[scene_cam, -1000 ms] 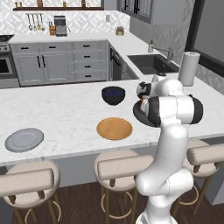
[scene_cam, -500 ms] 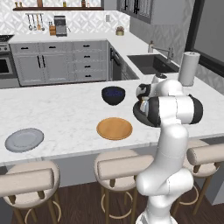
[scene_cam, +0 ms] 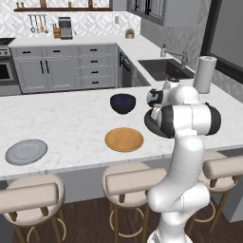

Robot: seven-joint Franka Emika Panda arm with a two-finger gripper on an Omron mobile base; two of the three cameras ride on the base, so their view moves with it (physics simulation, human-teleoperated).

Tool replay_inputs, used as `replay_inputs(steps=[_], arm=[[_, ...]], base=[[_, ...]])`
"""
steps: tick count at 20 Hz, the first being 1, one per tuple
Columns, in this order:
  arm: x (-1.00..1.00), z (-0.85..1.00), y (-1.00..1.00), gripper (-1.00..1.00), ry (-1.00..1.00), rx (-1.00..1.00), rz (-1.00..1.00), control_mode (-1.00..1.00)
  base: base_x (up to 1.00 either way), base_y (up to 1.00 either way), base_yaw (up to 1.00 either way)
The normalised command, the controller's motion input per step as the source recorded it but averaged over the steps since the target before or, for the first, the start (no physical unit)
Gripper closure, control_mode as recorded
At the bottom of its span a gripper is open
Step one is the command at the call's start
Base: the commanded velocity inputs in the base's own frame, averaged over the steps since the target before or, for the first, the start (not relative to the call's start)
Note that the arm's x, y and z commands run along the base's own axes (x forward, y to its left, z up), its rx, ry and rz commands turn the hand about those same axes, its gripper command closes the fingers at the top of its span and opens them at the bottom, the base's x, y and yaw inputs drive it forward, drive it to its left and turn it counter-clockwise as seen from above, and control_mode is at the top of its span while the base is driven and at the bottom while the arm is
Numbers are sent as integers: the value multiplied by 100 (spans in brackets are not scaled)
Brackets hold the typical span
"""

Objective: Place one bun and one sausage from the bowl on each plate.

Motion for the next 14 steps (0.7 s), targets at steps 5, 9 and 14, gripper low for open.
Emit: replay_inputs(steps=[5,9,14], arm=[[-42,71,62,100,-1,0,-9,-100],[-83,22,99,100,-14,6,-17,-100],[-46,0,100,100,-19,17,-26,-100]], base=[[0,0,0],[0,0,0],[0,0,0]])
